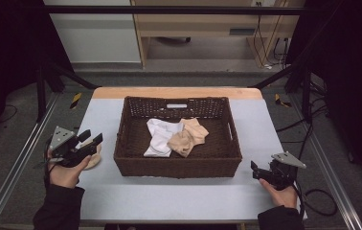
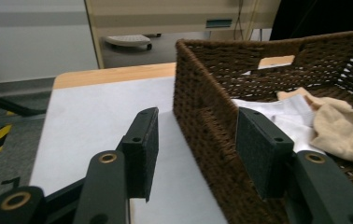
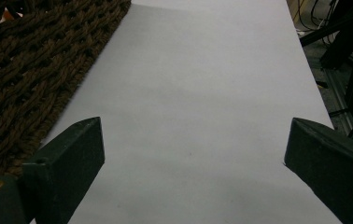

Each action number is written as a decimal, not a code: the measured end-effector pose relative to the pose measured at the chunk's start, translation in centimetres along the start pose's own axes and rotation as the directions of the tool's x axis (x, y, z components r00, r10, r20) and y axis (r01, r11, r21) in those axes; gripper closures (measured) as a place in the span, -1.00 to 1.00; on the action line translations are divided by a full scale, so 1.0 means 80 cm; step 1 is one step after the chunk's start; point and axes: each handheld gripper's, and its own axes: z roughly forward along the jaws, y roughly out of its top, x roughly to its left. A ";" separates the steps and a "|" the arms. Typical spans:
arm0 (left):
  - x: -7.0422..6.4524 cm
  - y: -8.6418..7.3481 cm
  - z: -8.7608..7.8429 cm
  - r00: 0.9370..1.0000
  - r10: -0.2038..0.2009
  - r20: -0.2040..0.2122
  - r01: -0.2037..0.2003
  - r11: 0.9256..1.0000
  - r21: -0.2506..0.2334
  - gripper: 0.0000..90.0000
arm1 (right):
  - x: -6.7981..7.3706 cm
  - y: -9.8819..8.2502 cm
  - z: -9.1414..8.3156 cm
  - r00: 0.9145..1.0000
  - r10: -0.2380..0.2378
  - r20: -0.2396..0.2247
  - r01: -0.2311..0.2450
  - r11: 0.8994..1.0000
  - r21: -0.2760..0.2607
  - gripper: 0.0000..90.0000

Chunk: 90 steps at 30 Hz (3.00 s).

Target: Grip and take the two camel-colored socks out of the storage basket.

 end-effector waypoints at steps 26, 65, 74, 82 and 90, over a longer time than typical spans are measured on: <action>-0.087 0.068 0.036 0.988 0.077 0.134 -0.067 0.995 -0.076 -0.04 | 0.000 0.000 0.002 1.000 0.004 0.003 -0.004 1.000 0.007 -0.88; -0.171 0.061 0.186 0.962 0.181 0.206 -0.202 0.975 0.088 -0.07 | 0.000 0.000 0.002 1.000 0.012 -0.005 -0.012 1.000 0.000 -0.86; -0.183 0.045 0.209 0.951 0.197 0.240 -0.241 0.955 0.173 -0.02 | -0.001 0.000 0.003 1.000 0.012 -0.004 -0.012 1.000 0.000 -0.86; -0.195 0.022 0.233 0.931 0.222 0.289 -0.299 0.918 0.261 0.01 | -0.001 0.000 0.002 1.000 0.013 -0.003 -0.013 1.000 -0.001 -0.86; -0.194 0.014 0.242 0.925 0.238 0.297 -0.330 0.890 0.316 0.06 | -0.001 0.000 0.003 1.000 0.009 -0.004 -0.009 1.000 0.002 -0.85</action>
